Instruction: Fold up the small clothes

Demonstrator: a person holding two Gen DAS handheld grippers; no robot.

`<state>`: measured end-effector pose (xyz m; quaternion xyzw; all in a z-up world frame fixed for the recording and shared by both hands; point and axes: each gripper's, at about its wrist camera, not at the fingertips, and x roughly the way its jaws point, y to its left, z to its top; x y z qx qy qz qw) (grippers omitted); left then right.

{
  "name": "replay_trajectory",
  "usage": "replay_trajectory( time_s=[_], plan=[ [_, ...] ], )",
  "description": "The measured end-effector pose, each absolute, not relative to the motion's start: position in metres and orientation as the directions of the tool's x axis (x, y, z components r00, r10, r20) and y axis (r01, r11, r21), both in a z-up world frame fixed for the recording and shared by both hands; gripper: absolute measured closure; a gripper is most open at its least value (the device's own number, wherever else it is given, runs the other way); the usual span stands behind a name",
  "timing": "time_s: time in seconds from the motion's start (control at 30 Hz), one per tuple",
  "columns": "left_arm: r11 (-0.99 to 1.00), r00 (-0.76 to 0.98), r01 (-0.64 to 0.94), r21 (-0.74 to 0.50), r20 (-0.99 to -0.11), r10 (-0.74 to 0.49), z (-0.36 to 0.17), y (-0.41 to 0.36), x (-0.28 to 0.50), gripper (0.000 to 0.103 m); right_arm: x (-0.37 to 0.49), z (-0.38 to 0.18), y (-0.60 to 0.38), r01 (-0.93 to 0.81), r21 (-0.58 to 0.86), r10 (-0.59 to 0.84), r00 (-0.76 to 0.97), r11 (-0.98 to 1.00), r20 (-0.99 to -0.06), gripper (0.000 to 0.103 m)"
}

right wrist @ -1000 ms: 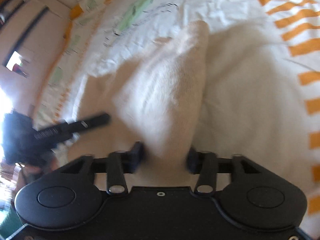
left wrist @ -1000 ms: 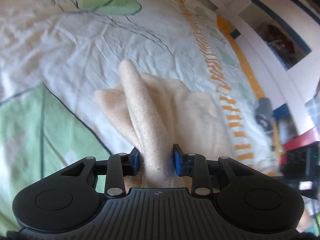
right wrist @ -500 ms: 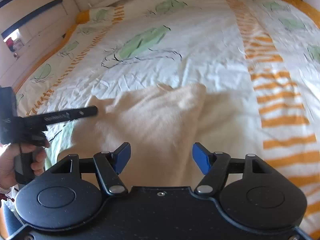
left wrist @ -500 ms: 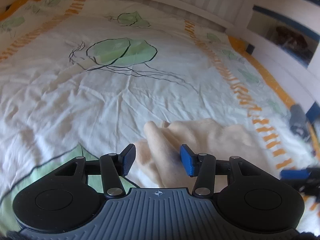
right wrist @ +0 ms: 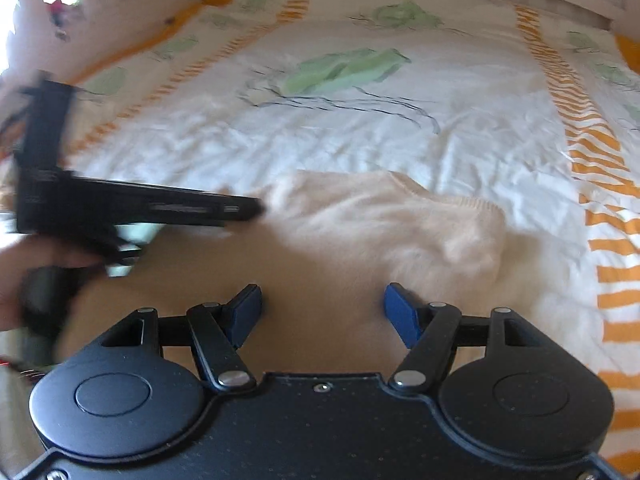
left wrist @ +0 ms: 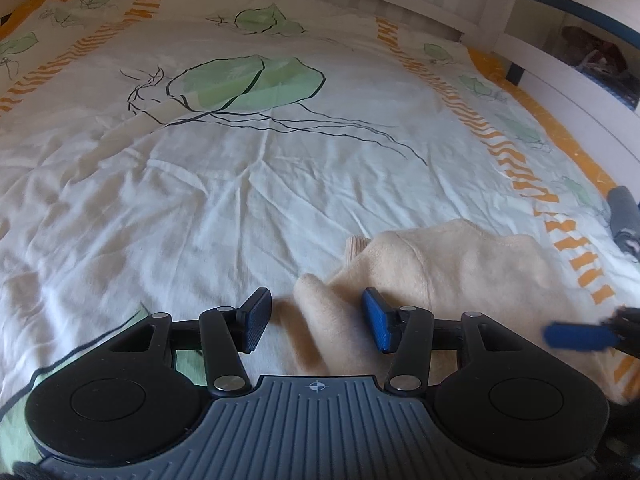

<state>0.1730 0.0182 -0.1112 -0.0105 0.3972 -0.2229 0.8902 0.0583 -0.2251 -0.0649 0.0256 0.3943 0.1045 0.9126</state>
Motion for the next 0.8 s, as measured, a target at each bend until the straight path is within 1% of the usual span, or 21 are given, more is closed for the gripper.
replay_trajectory(
  time_s=[0.1,0.13,0.17,0.3,0.4,0.5,0.57,0.67,0.7,0.73,0.77,0.8],
  plan=[
    [0.901,0.584,0.39,-0.189,-0.706,-0.401,-0.111,0.015,0.178,0.054,0.077,-0.07,-0.228,-0.108,0.122,0.163,0.683,0.987,-0.712,0.03],
    [0.901,0.586,0.394,-0.18,-0.706,-0.397,-0.108,0.015,0.178,0.054,0.08,-0.07,-0.227,-0.097,0.109,0.145,0.686,0.989,-0.713,0.026],
    [0.902,0.59,0.395,-0.173,-0.705,-0.393,-0.104,0.015,0.179,0.054,0.082,-0.07,-0.227,-0.091,0.103,0.137,0.684,0.991,-0.717,0.025],
    [0.914,0.641,0.381,-0.137,-0.674,-0.368,-0.074,0.024,0.167,0.055,0.07,-0.058,-0.234,-0.085,0.161,0.174,0.699,0.983,-0.694,0.024],
    [0.902,0.672,0.419,-0.106,-0.632,-0.387,-0.049,0.032,0.141,0.055,0.05,-0.044,-0.237,-0.088,0.176,0.185,0.722,0.98,-0.667,0.023],
    [0.877,0.67,0.475,-0.074,-0.615,-0.416,-0.037,0.033,0.108,0.053,0.027,-0.037,-0.236,-0.096,0.165,0.183,0.725,0.982,-0.664,0.022],
    [0.848,0.644,0.526,-0.062,-0.623,-0.445,-0.04,0.03,0.086,0.053,0.017,-0.037,-0.234,-0.095,0.13,0.159,0.719,0.987,-0.676,0.022],
    [0.814,0.61,0.58,0.002,-0.663,-0.433,-0.059,0.02,0.062,0.053,0.007,-0.046,-0.229,-0.094,0.065,0.112,0.693,0.993,-0.712,0.021],
    [0.807,0.601,0.59,0.028,-0.683,-0.415,-0.069,0.018,0.058,0.053,0.004,-0.052,-0.227,-0.093,0.044,0.096,0.682,0.995,-0.725,0.019],
    [0.809,0.593,0.586,0.046,-0.704,-0.39,-0.08,0.017,0.056,0.052,0.003,-0.057,-0.227,-0.093,0.028,0.084,0.673,0.995,-0.735,0.014],
    [0.82,0.589,0.571,0.039,-0.716,-0.376,-0.089,0.019,0.056,0.049,0.001,-0.062,-0.227,-0.091,0.021,0.077,0.66,0.996,-0.747,0.01],
    [0.834,0.586,0.551,0.015,-0.719,-0.374,-0.095,0.023,0.058,0.043,-0.001,-0.066,-0.228,-0.085,0.035,0.082,0.651,0.996,-0.755,0.009]
  ],
)
